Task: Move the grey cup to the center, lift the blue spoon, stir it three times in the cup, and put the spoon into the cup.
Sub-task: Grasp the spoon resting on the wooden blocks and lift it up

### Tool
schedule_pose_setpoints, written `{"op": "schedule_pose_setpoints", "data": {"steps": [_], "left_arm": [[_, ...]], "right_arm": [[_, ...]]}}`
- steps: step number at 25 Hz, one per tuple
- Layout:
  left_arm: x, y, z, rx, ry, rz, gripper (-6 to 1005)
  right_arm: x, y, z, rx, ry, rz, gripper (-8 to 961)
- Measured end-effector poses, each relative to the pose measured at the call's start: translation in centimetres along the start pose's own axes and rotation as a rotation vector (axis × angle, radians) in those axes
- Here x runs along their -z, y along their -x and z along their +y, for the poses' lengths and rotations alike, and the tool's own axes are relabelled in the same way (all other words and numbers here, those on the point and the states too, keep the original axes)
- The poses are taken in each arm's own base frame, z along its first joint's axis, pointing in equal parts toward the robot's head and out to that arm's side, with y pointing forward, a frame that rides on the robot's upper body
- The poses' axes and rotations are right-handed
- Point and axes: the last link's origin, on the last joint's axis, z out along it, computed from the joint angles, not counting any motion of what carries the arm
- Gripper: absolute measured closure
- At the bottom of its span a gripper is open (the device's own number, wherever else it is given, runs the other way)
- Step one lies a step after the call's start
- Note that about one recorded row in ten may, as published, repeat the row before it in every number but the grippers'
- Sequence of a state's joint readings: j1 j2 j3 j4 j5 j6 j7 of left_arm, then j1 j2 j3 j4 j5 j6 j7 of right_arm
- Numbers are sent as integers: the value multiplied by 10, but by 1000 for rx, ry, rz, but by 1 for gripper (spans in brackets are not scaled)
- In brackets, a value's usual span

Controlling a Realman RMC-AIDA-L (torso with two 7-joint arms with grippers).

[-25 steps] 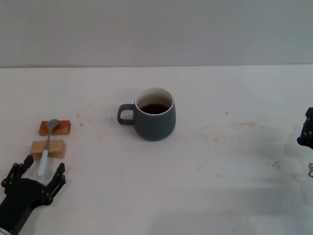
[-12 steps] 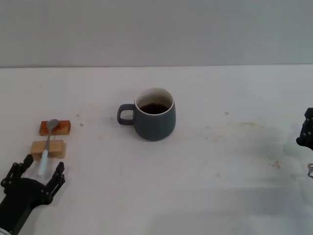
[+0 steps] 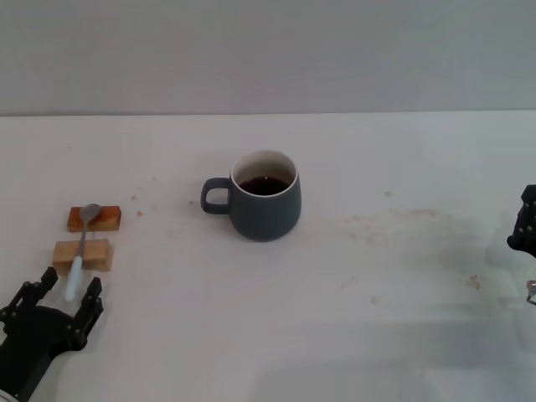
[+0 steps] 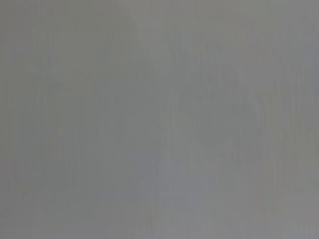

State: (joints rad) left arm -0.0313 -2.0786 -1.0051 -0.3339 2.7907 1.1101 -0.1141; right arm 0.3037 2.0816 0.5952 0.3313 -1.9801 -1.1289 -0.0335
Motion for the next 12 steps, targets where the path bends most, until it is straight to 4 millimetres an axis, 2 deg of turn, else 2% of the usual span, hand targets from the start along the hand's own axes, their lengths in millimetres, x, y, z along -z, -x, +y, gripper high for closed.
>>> {"op": "schedule_pose_setpoints", "data": {"steps": [12], "left_arm": [[-2,-1,1,6,-2,1,367]], "right_arm": [[0,0,0,1,2,0,955]]}}
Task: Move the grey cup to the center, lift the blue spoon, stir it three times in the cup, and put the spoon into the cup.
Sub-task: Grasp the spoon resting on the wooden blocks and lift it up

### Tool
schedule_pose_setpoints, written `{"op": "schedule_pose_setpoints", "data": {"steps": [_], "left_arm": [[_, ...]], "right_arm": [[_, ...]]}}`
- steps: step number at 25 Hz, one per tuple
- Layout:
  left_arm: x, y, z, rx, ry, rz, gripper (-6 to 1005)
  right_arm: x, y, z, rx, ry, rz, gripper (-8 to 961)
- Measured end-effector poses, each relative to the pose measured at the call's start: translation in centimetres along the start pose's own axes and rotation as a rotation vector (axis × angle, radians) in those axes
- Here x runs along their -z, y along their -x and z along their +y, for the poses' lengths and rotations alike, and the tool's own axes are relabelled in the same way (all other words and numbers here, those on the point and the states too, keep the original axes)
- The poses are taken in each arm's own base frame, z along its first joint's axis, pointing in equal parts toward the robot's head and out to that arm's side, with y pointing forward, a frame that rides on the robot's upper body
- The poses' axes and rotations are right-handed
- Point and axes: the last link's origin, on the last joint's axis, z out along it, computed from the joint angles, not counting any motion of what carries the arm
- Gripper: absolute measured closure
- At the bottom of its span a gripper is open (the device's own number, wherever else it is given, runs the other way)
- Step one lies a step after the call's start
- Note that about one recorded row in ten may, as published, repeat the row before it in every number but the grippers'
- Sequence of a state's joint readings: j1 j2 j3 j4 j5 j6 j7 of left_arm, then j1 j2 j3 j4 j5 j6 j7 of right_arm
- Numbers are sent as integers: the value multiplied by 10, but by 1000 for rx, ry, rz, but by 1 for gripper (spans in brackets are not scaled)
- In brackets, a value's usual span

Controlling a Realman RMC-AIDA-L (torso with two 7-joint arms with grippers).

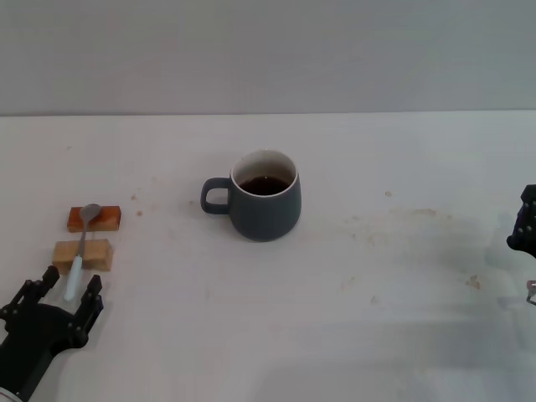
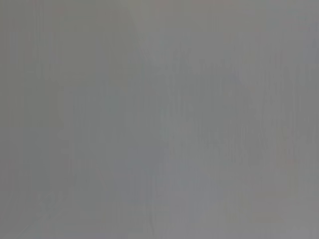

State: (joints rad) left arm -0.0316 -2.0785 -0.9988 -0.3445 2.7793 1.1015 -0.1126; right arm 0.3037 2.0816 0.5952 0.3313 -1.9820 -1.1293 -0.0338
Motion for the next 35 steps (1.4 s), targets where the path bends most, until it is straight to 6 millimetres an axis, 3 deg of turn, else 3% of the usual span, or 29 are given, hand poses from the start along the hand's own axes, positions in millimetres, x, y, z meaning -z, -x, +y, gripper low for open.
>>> {"op": "schedule_pose_setpoints", "data": {"steps": [35], "left_arm": [[0,0,0,-3,1,-1,581]], "right_arm": [[0,0,0,6,0,0,954]]}}
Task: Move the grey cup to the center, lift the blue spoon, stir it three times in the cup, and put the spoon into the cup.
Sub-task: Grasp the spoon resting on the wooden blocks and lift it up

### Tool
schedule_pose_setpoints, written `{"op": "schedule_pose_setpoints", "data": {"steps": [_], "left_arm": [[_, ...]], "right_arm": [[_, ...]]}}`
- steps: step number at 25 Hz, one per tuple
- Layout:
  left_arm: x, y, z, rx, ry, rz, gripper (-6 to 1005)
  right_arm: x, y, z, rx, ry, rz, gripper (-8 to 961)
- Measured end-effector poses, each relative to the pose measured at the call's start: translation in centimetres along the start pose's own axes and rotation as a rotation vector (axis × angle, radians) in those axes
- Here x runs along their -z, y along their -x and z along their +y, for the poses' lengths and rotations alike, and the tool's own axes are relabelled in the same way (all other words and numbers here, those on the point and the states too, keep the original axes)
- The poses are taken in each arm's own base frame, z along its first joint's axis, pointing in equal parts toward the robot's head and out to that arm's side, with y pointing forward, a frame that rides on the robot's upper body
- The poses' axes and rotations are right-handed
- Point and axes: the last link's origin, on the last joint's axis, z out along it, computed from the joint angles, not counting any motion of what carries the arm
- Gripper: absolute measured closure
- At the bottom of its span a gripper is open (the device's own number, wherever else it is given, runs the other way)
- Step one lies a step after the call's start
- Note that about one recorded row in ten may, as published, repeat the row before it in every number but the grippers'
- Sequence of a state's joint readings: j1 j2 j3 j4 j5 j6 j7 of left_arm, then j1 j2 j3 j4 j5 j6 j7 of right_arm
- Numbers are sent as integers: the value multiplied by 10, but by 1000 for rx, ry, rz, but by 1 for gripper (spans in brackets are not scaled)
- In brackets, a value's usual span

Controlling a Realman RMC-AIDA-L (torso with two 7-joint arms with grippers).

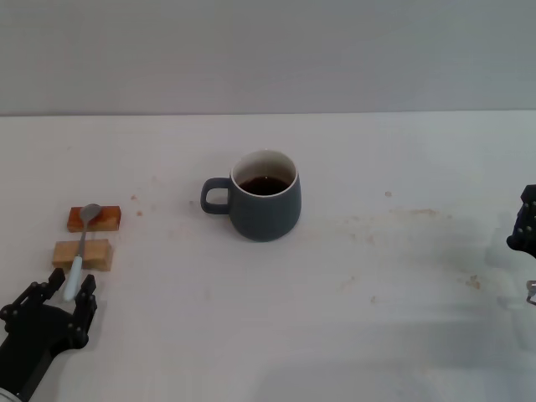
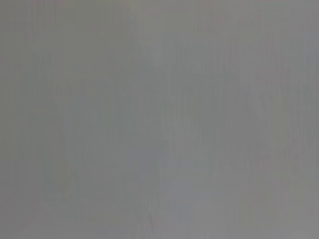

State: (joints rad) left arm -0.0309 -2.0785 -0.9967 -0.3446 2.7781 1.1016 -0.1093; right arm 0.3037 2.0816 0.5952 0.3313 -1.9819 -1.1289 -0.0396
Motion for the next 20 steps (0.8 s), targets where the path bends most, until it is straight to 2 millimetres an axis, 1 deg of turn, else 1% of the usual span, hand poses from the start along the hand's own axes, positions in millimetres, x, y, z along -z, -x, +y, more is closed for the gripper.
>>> {"op": "schedule_pose_setpoints", "data": {"steps": [7,14,20], "left_arm": [[0,0,1,5,3,2,584],[-1,0,1,5,5,0,637],[-1,-1,0,5,4,1,644]], "right_arm": [[0,0,0,1,0,0,954],[0,0,0,2,1,0,954],[0,0,0,2,1,0,954]]}}
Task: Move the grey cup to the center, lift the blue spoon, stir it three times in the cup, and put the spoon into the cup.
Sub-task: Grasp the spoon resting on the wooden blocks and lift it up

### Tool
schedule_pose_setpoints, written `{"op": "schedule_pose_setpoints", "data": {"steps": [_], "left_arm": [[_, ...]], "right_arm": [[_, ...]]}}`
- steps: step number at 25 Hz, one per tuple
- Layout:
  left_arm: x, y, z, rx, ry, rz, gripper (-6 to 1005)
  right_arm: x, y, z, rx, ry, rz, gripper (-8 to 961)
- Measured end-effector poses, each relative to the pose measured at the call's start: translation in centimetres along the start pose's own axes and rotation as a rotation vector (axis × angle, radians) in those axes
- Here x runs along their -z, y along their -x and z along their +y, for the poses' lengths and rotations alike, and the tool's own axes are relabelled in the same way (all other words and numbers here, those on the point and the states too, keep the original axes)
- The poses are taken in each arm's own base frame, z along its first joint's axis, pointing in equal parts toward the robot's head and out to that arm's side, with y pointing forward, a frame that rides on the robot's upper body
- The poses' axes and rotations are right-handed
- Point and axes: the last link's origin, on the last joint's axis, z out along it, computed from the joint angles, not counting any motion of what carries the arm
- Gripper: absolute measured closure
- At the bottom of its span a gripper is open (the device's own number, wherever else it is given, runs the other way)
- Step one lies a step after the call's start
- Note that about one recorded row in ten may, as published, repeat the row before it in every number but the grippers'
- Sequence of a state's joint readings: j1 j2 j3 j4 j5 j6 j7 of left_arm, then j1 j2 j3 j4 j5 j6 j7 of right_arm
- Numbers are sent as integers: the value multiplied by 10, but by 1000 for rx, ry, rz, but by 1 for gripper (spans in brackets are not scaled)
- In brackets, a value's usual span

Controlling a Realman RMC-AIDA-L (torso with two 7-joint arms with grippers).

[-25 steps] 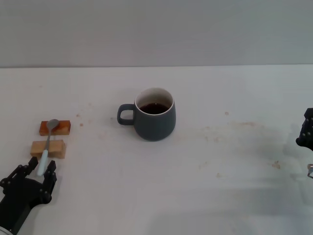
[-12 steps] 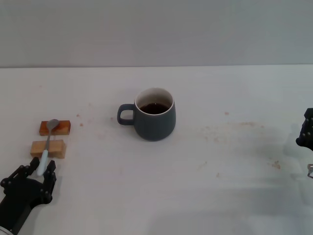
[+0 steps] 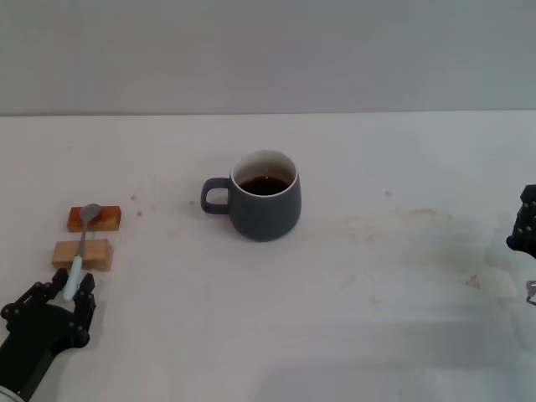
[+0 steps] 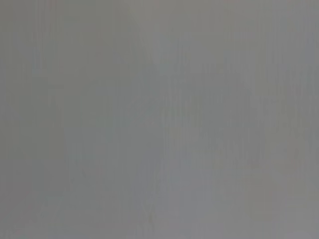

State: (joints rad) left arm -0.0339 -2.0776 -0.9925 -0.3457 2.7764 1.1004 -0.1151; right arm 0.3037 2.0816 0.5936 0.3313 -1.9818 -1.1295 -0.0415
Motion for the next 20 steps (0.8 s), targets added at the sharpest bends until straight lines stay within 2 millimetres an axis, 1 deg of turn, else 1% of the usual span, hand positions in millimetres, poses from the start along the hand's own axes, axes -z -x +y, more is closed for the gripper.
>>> {"op": "schedule_pose_setpoints", "data": {"steps": [15,20], "left_arm": [[0,0,-1,0,-4,0,665],[1,0,-3,2,-13,-1,687]], "right_arm": [[0,0,0,0,0,-3,954],[0,0,0,0,0,-3,954]]}}
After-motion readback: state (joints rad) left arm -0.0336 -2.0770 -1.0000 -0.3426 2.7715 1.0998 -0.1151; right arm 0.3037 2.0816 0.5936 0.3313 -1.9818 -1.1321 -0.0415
